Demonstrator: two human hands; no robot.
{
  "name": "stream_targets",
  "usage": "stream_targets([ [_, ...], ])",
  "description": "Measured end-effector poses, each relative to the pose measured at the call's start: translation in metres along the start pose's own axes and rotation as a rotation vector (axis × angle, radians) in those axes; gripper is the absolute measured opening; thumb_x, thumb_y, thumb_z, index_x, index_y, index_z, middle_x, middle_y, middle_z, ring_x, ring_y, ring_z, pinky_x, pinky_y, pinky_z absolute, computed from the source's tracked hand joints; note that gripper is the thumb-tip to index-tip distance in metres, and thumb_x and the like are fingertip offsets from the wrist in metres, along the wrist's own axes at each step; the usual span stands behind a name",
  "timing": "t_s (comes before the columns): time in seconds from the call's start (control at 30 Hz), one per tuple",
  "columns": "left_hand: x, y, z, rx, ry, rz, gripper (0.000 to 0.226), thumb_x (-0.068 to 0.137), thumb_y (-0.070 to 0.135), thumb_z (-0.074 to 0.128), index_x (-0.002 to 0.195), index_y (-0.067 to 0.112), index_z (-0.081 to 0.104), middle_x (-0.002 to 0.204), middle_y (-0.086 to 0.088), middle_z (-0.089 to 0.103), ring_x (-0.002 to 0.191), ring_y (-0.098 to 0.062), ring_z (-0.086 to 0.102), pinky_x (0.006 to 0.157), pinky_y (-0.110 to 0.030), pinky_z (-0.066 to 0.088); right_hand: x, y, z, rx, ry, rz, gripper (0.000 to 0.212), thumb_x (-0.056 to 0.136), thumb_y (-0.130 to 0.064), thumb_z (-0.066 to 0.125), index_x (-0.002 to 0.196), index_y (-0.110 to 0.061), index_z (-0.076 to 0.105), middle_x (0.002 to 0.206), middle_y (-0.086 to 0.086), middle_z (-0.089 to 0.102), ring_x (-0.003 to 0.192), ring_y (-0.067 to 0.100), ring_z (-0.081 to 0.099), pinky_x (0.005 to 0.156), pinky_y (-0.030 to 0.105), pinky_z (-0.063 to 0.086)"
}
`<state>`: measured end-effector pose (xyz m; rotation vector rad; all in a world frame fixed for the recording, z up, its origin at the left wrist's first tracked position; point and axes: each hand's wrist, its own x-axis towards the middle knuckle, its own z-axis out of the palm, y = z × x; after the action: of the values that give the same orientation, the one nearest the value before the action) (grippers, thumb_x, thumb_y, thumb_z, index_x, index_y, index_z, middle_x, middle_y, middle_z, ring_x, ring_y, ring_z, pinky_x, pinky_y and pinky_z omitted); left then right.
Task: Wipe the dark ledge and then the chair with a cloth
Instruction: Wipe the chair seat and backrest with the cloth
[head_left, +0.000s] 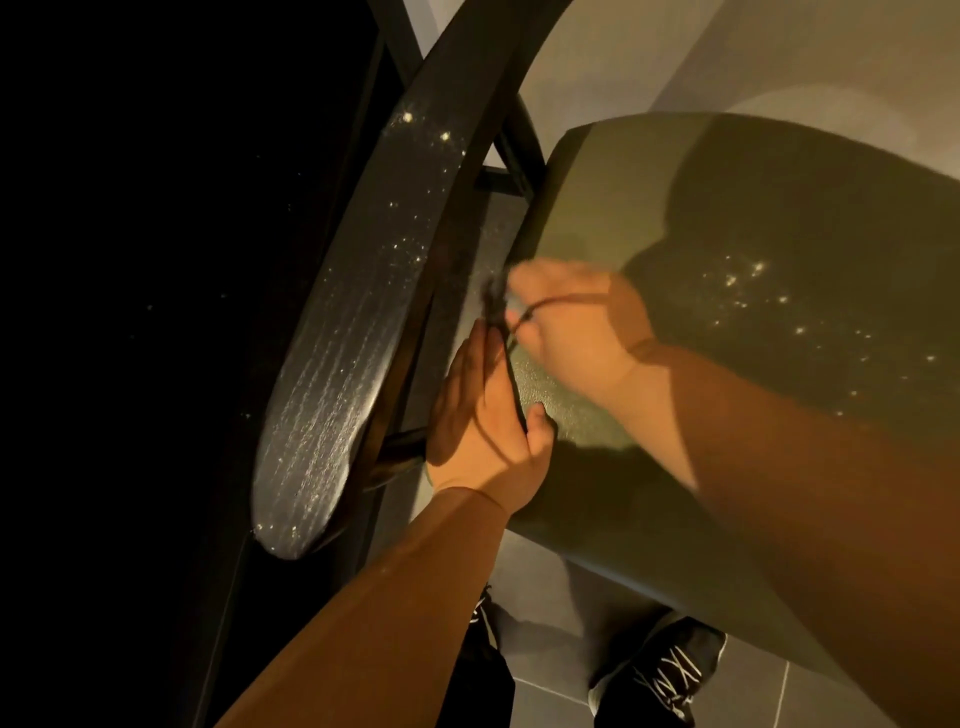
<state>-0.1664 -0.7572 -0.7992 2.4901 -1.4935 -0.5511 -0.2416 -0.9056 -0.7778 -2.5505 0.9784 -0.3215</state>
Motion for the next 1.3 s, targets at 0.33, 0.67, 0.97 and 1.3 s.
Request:
stream_targets([
  [0.33,0.001,0.002,0.002,-0.001,0.016,-0.020,0.086,0.089,0.045,0.039,0.167,0.016,0.020,0.176,-0.002,0.013,0.160,-0.019,0.017,0.128,-0.044,0.025,0.062,0.019,-0.007,-0.193,-0.063,0.070,0.022,0.094,-0.007,0.053,0.113,0.003,0.061,0.108,0.025,0.060,0.090,0.045,0.061,0.066,0.043,0.042],
  [0.67,0.001,0.000,0.001,-0.010,-0.014,0.002,0.089,0.089,0.046,0.041,0.168,0.018,0.012,0.176,0.001,0.006,0.161,-0.018,0.012,0.128,-0.043,0.023,0.047,0.036,-0.019,-0.195,-0.134,-0.006,0.010,0.095,-0.018,0.063,0.105,-0.014,0.064,0.097,0.014,0.060,0.077,0.036,0.062,0.062,0.040,0.052],
  [0.97,-0.001,-0.003,0.005,0.024,0.010,0.021,0.084,0.093,0.047,0.040,0.167,0.016,0.015,0.176,-0.002,0.010,0.159,-0.024,0.021,0.124,-0.049,0.031,-0.017,0.012,-0.020,-0.033,-0.034,0.165,0.026,0.098,-0.038,0.057,0.115,-0.018,0.057,0.090,0.010,0.064,0.072,0.034,0.063,0.061,0.041,0.054],
  [1.3,0.001,-0.005,0.007,0.018,0.013,0.014,0.083,0.092,0.047,0.038,0.167,0.017,0.019,0.176,-0.003,0.012,0.159,-0.023,0.019,0.126,-0.049,0.029,0.005,0.081,-0.048,-0.379,0.035,0.289,0.026,0.104,-0.031,0.048,0.117,-0.008,0.051,0.092,0.020,0.064,0.079,0.041,0.064,0.060,0.039,0.035],
])
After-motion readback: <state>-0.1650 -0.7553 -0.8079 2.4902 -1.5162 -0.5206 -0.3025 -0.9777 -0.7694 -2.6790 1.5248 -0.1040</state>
